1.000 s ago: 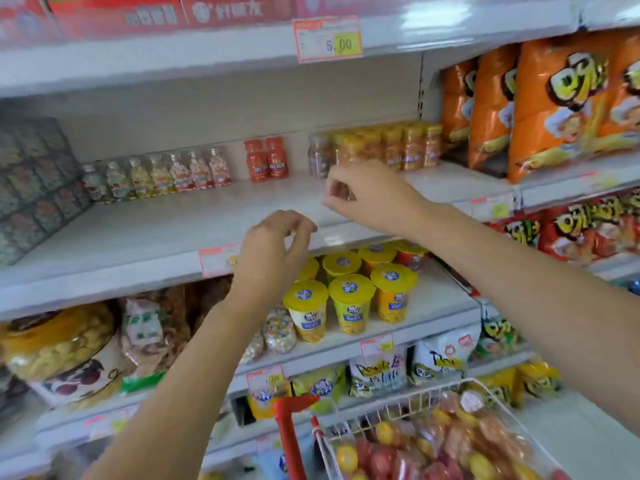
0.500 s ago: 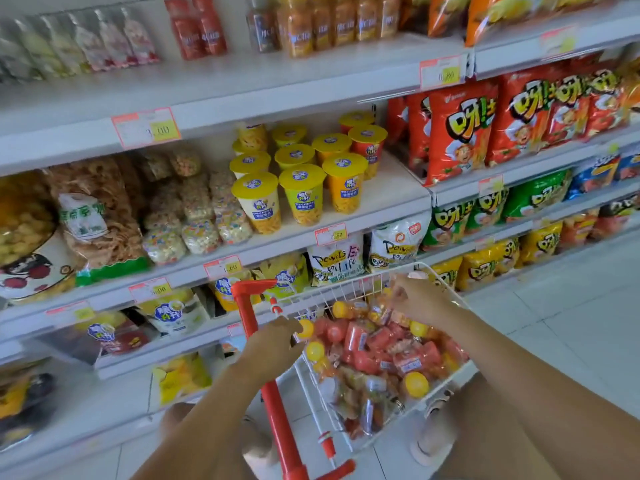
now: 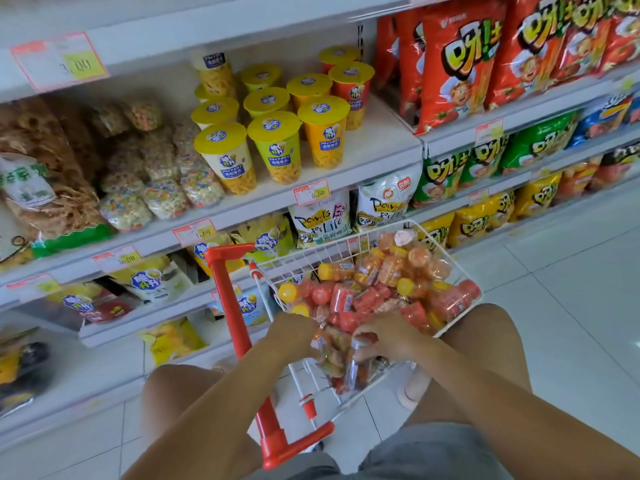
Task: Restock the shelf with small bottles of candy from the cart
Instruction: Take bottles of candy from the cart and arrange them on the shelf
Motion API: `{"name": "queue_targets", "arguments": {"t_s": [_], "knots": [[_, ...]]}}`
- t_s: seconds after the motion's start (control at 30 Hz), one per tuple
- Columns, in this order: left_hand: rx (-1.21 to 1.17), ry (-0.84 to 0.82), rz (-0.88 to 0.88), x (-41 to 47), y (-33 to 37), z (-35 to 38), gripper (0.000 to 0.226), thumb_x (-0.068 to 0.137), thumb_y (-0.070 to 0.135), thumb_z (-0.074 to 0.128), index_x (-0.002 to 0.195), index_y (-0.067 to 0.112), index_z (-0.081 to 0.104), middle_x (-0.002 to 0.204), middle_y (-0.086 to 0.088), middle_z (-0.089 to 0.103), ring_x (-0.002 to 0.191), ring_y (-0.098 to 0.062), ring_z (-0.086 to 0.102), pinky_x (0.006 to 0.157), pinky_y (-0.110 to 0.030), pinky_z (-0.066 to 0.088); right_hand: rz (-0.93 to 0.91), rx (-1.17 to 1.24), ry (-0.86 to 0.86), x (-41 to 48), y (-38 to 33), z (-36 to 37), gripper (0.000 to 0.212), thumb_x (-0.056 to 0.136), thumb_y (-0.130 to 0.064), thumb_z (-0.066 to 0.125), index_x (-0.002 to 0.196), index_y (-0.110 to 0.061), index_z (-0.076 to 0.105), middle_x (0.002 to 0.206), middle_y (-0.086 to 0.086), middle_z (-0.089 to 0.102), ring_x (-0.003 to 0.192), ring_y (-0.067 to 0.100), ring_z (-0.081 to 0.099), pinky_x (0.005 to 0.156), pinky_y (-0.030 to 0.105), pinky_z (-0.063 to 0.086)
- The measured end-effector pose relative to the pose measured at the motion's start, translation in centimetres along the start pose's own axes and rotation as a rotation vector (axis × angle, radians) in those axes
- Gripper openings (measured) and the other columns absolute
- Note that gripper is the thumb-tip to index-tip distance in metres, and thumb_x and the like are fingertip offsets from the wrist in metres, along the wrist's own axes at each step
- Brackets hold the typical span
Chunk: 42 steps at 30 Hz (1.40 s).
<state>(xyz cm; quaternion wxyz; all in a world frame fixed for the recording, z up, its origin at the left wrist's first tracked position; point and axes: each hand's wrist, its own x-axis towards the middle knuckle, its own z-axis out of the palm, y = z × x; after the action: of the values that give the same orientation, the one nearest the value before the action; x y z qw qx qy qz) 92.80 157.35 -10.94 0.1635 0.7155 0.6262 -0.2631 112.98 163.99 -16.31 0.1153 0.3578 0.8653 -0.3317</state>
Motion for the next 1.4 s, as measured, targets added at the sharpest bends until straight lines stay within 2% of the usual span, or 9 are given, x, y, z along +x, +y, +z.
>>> {"name": "queue_targets", "arguments": {"t_s": [0.13,0.2,0.33,0.5,0.83,1.03,1.2,1.33,1.4], "knots": [[0.074,-0.054,-0.001,0.3,0.6,-0.1,0.046,0.085,0.051,0.061,0.114,0.015,0.06,0.094,-0.002,0.062,0.103,-0.025,0.059,0.077,-0.033,0.032,0.006,0.087,0.014,0.1,0.5,0.2,0.045,0.074,-0.056,0.069,0.082,-0.013,0.061,0.079,-0.001,0.057,0.076,0.014,0.052,0.065,0.028,0.028],[-0.007,-0.049,-0.006,0.4,0.6,-0.3,0.044,0.086,0.048,0.06,0.114,0.014,0.059,0.106,-0.004,0.062,0.106,-0.025,0.057,0.084,-0.033,0.038,0.033,0.249,0.018,-0.2,0.6,0.1,0.041,0.074,-0.048,0.074,0.07,-0.015,0.051,0.068,-0.006,0.047,0.065,0.009,0.043,0.06,0.026,0.027],[-0.575,0.085,-0.038,0.1,-0.7,-1.5,0.048,0.083,0.034,0.07,0.124,0.016,0.054,0.116,0.002,0.054,0.103,-0.018,0.053,0.081,-0.026,0.041,0.044,0.393,0.118,-0.9,0.2,-2.3,0.025,0.076,-0.045,0.074,0.078,-0.035,0.052,0.073,-0.017,0.046,0.075,0.007,0.048,0.072,0.026,0.04],[-1.229,0.325,-0.007,-3.0,-5.0,-6.4,0.039,0.075,0.024,0.079,0.107,0.02,0.056,0.108,0.004,0.063,0.098,-0.016,0.064,0.088,-0.031,0.051,0.048,0.727,0.404,-2.3,-2.4,-10.9,0.036,0.08,-0.032,0.074,0.114,-0.026,0.061,0.113,-0.01,0.06,0.105,0.013,0.059,0.092,0.033,0.05],[-2.123,0.984,0.492,-13.8,-10.5,-24.8,0.02,0.091,0.034,0.048,0.095,0.021,0.061,0.08,0.002,0.061,0.071,-0.014,0.062,0.072,-0.037,0.056,-0.499,0.876,0.515,-6.7,-16.1,-31.5,0.045,0.076,0.014,0.064,0.108,-0.018,0.062,0.109,0.006,0.066,0.097,0.013,0.063,0.084,0.023,0.054],[-2.037,1.214,0.312,-14.7,-15.8,-32.0,0.039,0.084,0.055,0.053,0.086,0.016,0.059,0.062,0.001,0.062,0.055,-0.013,0.062,0.055,-0.026,0.053,-0.621,0.742,0.682,-5.0,-22.1,-40.5,0.045,0.079,0.013,0.063,0.118,-0.01,0.059,0.11,0.008,0.064,0.093,0.011,0.06,0.083,0.02,0.051],[-1.961,1.159,0.239,-12.8,-20.6,-35.7,0.022,0.084,0.028,0.065,0.091,0.008,0.06,0.067,-0.004,0.064,0.054,-0.013,0.065,0.051,-0.028,0.054,-0.498,0.478,0.886,-0.2,-24.7,-45.2,0.041,0.075,0.009,0.066,0.103,-0.021,0.062,0.096,-0.006,0.064,0.09,0.009,0.056,0.07,0.009,0.044],[-1.82,1.092,0.177,-10.6,-23.7,-36.9,0.031,0.092,0.02,0.059,0.116,0.003,0.056,0.098,-0.011,0.065,0.083,-0.022,0.064,0.085,-0.043,0.053,-0.378,0.292,0.918,4.1,-25.7,-46.9,0.037,0.069,0.009,0.062,0.09,-0.021,0.065,0.099,-0.001,0.063,0.089,0.015,0.057,0.071,0.025,0.046],[-1.781,1.058,0.152,-9.6,-24.7,-37.1,0.028,0.091,0.013,0.059,0.116,0.001,0.056,0.094,-0.01,0.064,0.083,-0.02,0.061,0.084,-0.039,0.051,-0.355,0.308,0.882,6.0,-26.2,-47.3,0.035,0.071,0.013,0.055,0.085,-0.018,0.064,0.092,0.0,0.062,0.083,0.016,0.057,0.064,0.023,0.046]]}}
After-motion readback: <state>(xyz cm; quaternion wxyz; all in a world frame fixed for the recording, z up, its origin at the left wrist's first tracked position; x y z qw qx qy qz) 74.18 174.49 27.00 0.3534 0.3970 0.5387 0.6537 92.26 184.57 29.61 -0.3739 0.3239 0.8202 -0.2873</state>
